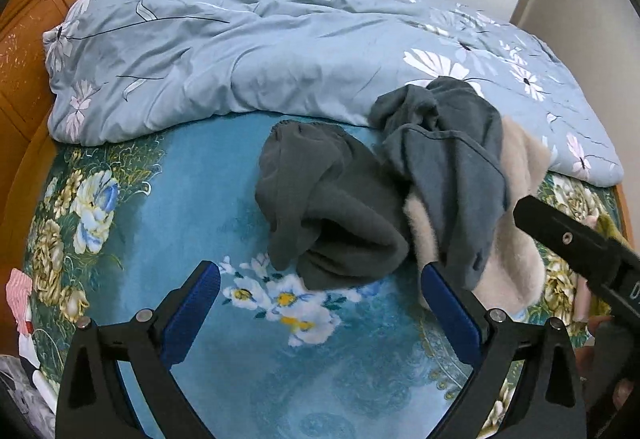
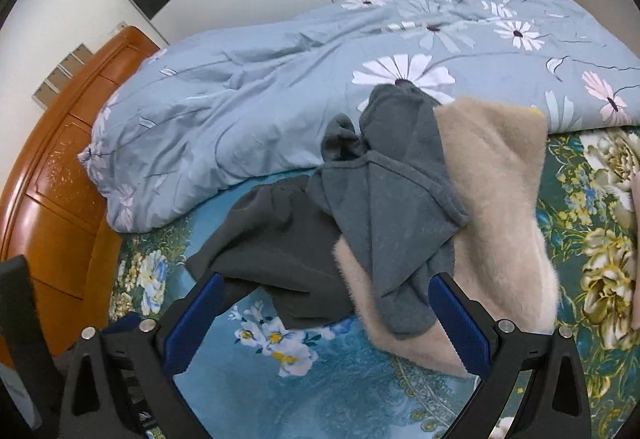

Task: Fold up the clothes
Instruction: 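Reach both grippers toward the dark grey sweatpants in the pile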

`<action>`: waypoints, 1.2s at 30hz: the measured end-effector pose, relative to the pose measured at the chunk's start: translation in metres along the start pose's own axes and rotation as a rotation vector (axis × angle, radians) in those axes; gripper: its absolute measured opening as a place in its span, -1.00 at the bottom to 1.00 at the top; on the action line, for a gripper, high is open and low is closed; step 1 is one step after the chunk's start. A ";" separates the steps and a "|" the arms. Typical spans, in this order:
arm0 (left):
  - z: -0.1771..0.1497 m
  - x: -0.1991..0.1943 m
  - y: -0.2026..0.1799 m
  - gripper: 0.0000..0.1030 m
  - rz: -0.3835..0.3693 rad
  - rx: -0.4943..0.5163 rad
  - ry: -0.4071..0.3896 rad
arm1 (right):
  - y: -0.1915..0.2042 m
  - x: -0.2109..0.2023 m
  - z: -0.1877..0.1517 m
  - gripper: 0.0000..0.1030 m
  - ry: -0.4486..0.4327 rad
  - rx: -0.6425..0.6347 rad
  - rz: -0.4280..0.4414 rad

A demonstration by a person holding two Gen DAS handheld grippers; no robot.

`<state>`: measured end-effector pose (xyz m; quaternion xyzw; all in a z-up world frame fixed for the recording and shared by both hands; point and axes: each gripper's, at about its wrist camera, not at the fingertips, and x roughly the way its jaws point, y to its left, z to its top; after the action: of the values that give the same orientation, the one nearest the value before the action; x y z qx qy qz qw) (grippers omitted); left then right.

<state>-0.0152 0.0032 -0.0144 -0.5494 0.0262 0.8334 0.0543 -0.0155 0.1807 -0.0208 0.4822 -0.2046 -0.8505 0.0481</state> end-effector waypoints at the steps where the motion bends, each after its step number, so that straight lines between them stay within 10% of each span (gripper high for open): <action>1: 0.002 0.005 0.000 0.95 -0.004 -0.002 0.004 | -0.001 0.005 0.001 1.00 0.007 0.000 -0.002; 25: 0.039 0.091 0.027 0.87 -0.038 -0.053 0.084 | -0.002 0.091 0.025 1.00 0.116 -0.009 -0.039; 31: 0.063 0.116 0.044 0.30 -0.077 -0.091 0.157 | -0.017 0.072 0.029 1.00 0.089 -0.017 -0.103; 33: 0.066 0.122 0.050 -0.49 -0.084 -0.139 0.181 | -0.027 0.063 0.029 1.00 0.089 0.000 -0.121; 36: 0.067 0.119 0.060 -0.78 -0.129 -0.232 0.192 | -0.042 0.050 0.022 1.00 0.100 0.030 -0.144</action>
<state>-0.1303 -0.0417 -0.0980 -0.6298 -0.1005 0.7691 0.0412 -0.0559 0.2118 -0.0671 0.5381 -0.1796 -0.8235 -0.0101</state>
